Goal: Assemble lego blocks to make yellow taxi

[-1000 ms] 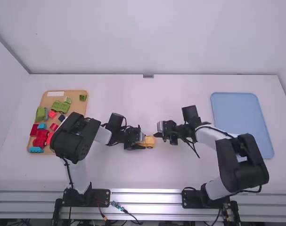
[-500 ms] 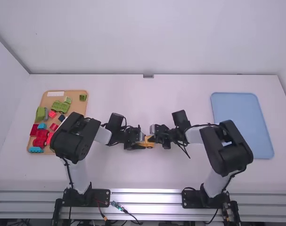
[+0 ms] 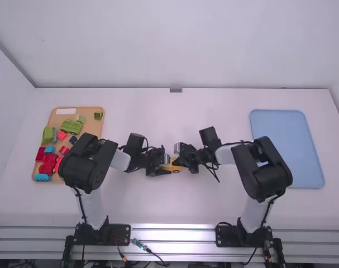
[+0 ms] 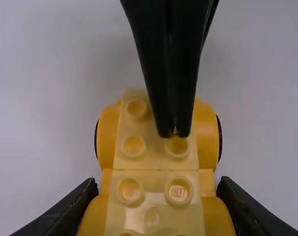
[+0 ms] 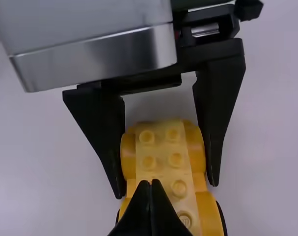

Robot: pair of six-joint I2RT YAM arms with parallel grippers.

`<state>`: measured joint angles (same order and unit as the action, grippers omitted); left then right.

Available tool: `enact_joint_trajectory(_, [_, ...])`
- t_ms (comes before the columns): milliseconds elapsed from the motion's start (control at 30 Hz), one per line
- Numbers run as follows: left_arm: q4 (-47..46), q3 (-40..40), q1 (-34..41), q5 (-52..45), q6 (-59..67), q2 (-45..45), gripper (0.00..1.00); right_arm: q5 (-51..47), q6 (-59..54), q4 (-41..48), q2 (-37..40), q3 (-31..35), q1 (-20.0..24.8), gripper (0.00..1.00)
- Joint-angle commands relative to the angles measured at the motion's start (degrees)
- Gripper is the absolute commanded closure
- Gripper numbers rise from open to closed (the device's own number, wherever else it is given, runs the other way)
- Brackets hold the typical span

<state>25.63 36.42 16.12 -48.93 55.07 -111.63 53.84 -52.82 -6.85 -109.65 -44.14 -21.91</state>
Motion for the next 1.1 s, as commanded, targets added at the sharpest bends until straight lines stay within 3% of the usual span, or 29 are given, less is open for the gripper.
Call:
enact_joint_trajectory(0, [0.1,-0.3,1.2,3.1,2.2,-1.1,0.62,-14.6,0.1,1.7,-4.3,1.8,-1.0,1.00])
enact_joint_trajectory(167, [-0.2,-0.3,1.3,2.9,2.2,-1.1,0.64,-10.6,0.1,-0.2,-3.2,0.9,-1.1,1.00])
enact_joint_trajectory(367, [-1.0,-0.4,1.4,2.9,2.2,-1.1,0.60,-5.6,-0.1,5.0,5.0,-1.9,0.7,1.00])
enact_joint_trajectory(567, [-1.2,-0.3,1.5,3.1,2.2,-1.1,0.55,-12.3,0.5,12.9,13.8,-3.8,2.8,0.99])
enact_joint_trajectory(667, [-1.2,-0.3,1.7,3.6,1.0,-1.1,0.54,-18.4,0.5,18.5,17.7,-4.6,3.5,0.84])
enact_joint_trajectory(733, [-0.9,-0.3,1.6,4.0,-0.3,-1.1,0.54,-23.6,0.5,23.2,20.3,-5.0,3.9,0.62])
enact_joint_trajectory(767, [-0.9,-0.3,1.4,4.0,-0.3,-1.1,0.53,-27.0,0.6,25.9,21.6,-5.1,4.0,0.38])
enact_joint_trajectory(800, [-1.0,-0.3,1.5,4.1,-0.4,-1.1,0.52,-29.8,0.6,28.2,22.6,-5.0,4.1,0.01])
enact_joint_trajectory(867, [-0.9,-0.3,1.7,4.8,-0.4,-1.1,0.49,-33.4,0.6,31.1,23.8,-4.9,4.3,0.01])
enact_joint_trajectory(933, [-0.9,-0.3,1.7,6.1,-0.9,-1.1,0.56,-35.3,3.9,31.8,24.2,-4.9,4.3,0.01])
enact_joint_trajectory(1067, [-1.2,0.3,1.7,9.6,-4.7,-1.1,0.36,-41.7,13.7,30.1,24.0,-4.9,4.4,0.01])
